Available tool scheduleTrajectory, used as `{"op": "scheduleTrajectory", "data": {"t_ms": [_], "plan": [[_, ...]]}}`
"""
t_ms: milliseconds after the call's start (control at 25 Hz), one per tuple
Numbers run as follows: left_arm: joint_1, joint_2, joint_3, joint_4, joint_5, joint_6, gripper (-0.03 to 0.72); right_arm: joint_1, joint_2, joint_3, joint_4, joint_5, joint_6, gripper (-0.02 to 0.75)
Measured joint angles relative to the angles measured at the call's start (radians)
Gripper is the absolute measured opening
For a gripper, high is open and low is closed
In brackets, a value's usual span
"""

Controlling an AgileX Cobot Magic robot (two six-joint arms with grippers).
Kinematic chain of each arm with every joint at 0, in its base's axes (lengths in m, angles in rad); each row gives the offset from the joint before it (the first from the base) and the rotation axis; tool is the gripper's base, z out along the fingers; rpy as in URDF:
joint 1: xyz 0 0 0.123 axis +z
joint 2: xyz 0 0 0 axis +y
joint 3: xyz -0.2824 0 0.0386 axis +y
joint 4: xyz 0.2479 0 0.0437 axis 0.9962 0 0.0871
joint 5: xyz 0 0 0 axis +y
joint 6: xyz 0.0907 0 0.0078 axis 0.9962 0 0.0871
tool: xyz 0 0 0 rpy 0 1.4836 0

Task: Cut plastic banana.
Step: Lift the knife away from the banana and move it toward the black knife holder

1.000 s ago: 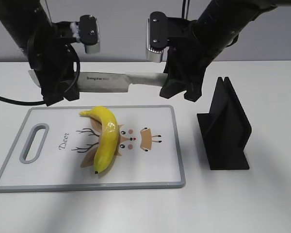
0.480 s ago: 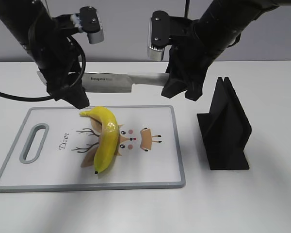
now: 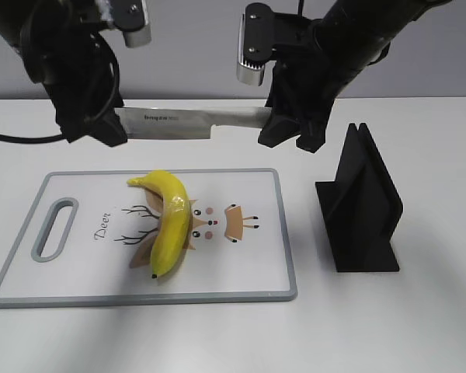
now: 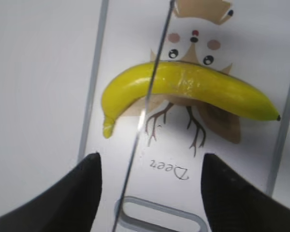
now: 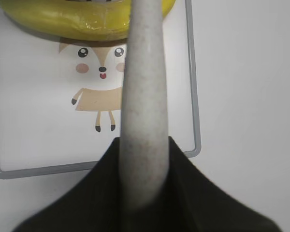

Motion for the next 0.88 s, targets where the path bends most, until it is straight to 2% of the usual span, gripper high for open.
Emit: {"op": "scheduleTrajectory", "data": {"t_ms": [280, 440, 680, 880], "plan": [[0.004, -0.161, 0.0, 0.012, -0.189, 0.0, 0.613, 0.0, 0.0, 0.0, -0.001, 0.004, 0.0, 0.162], [0.004, -0.248, 0.0, 0.014, -0.229, -0.025, 0.595, 0.0, 0.0, 0.0, -0.001, 0.033, 0.002, 0.162], [0.013, -0.329, 0.0, 0.049, -0.18, -0.238, 0.577, 0.0, 0.0, -0.034, -0.003, 0.064, 0.135, 0.162], [0.092, -0.334, 0.0, 0.067, -0.079, -0.452, 0.577, 0.0, 0.0, -0.105, -0.02, 0.107, 0.372, 0.162]]}}
